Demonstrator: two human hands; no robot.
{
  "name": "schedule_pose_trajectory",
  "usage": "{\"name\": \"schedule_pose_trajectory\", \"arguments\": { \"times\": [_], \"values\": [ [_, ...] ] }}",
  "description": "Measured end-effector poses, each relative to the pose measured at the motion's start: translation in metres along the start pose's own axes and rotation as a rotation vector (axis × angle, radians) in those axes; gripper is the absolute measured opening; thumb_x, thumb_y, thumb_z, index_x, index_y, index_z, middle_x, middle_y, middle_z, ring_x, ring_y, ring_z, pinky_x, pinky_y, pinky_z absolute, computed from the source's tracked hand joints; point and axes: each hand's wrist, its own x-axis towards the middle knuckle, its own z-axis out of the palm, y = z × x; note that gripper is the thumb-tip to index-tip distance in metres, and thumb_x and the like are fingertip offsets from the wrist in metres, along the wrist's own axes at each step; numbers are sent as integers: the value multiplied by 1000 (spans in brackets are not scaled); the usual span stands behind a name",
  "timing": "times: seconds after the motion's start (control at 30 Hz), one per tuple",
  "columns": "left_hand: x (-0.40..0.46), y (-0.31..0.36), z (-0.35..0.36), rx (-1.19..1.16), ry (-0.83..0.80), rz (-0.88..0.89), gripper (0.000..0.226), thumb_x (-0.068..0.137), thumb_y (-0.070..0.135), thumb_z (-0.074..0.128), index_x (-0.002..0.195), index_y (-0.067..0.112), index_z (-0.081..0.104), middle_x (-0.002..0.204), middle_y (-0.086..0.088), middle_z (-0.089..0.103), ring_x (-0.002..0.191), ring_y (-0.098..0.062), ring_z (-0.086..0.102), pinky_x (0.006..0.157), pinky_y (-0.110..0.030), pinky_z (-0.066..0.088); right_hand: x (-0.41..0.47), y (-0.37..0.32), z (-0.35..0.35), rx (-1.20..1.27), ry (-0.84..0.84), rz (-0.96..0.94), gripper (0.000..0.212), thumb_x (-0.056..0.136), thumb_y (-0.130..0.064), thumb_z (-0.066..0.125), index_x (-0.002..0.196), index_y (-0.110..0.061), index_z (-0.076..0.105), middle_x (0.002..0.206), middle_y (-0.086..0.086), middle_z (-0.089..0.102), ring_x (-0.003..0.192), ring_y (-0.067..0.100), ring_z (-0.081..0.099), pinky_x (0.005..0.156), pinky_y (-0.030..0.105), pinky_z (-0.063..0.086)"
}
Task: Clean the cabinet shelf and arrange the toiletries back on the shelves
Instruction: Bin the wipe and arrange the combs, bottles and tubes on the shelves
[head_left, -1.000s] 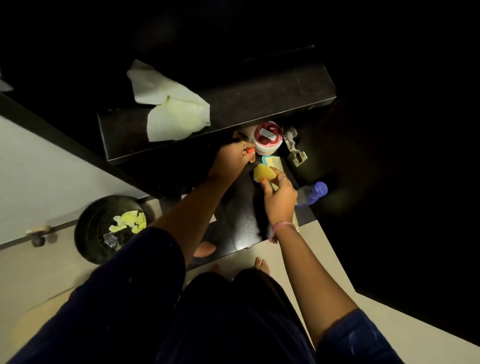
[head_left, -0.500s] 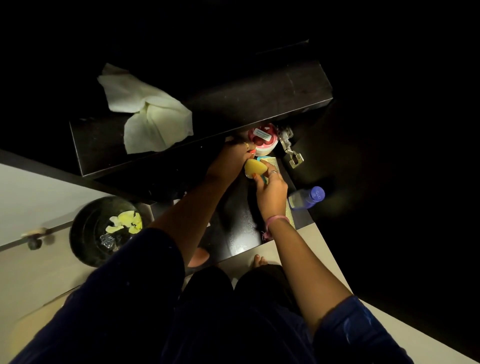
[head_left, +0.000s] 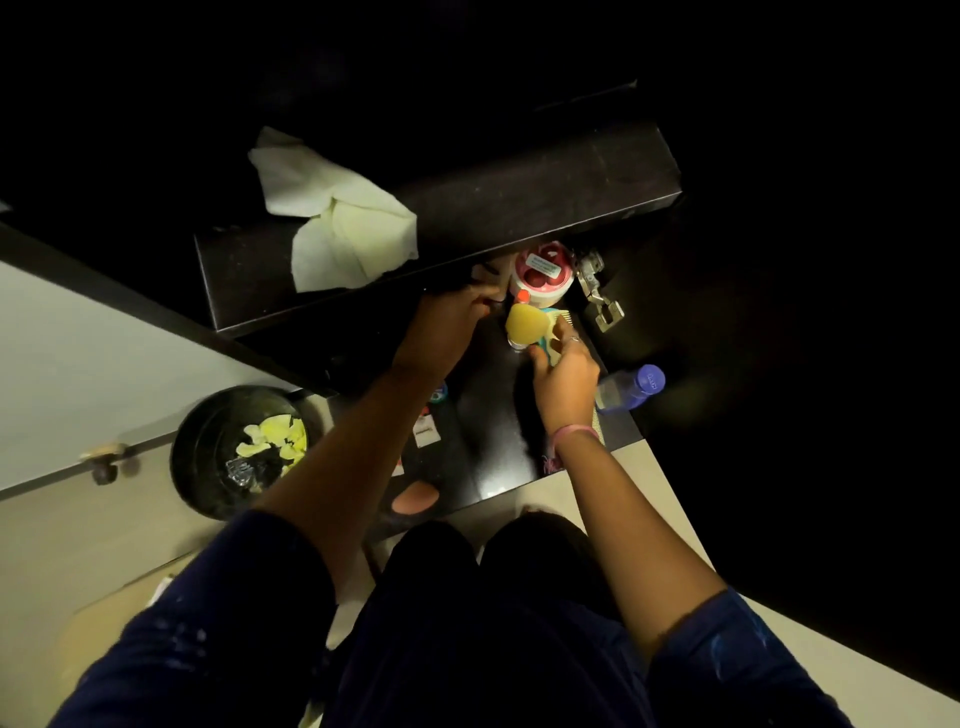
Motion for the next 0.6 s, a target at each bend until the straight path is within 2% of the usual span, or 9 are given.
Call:
{"name": "schedule_pose_trajectory", "arguments": {
  "times": [0.07,0.1,0.17,0.2,0.27,0.33,0.4,0.5,0.6],
  "values": [
    [-25,-5,-14,-132,-8,-20,31,91,10,53,122,8,60,122,-10,64,114,-21,60,102,-25,42,-22,2,-6,25,38,26,45,90,-9,57,134,-7,48,130,12,57,119,25,54,104,28,38],
    [-38,-7,-20,-213,-39,-33,31,91,7,53,121,6,60,120,-11,65,111,-19,61,98,-19,44,-35,5,-8,56,31,9,42,89,-7,56,131,-7,51,127,11,60,115,23,57,102,26,39],
    [-69,-14,-31,-284,-112,-69,31,92,5,52,122,3,58,119,-11,65,108,-13,60,90,-9,45,-68,15,-9,143,-84,-50,39,87,2,54,125,-9,58,120,8,64,109,20,61,100,19,42],
    [-85,-19,-36,-256,-120,-89,31,92,6,52,122,3,58,119,-11,65,107,-13,60,90,-10,45,-84,21,-8,152,-158,-112,40,85,6,54,121,-9,60,117,6,64,107,19,62,98,13,42],
    [-115,-34,-42,-171,-81,-146,30,93,12,51,122,6,58,117,-10,65,106,-16,62,92,-22,48,-110,32,-4,132,-352,-201,45,81,9,57,121,-11,60,115,3,60,104,19,61,91,3,41],
    [-139,-48,-43,-139,-10,-253,27,93,15,52,118,8,59,112,-9,66,100,-17,63,87,-25,48,-129,37,4,84,-586,-214,53,81,0,63,130,-18,52,124,2,53,111,16,56,96,10,43],
    [-153,-57,-38,-132,38,-364,23,91,14,55,112,6,60,106,-11,66,92,-19,62,81,-29,49,-138,40,16,-60,-704,-236,63,81,-17,69,137,-26,42,136,0,45,123,15,47,107,22,38],
    [-163,-69,-21,-130,30,-481,19,87,16,61,103,6,58,102,-11,62,90,-20,58,81,-36,51,-145,34,35,-144,-725,-246,64,82,-28,69,138,-28,39,140,-1,43,128,16,40,106,23,30],
    [-163,-80,-4,-96,-5,-517,22,84,21,63,102,8,61,103,-11,63,96,-25,59,86,-43,50,-149,26,46,-82,-623,-284,46,83,-22,68,127,-20,53,129,3,54,119,19,48,99,19,34]
  ]
}}
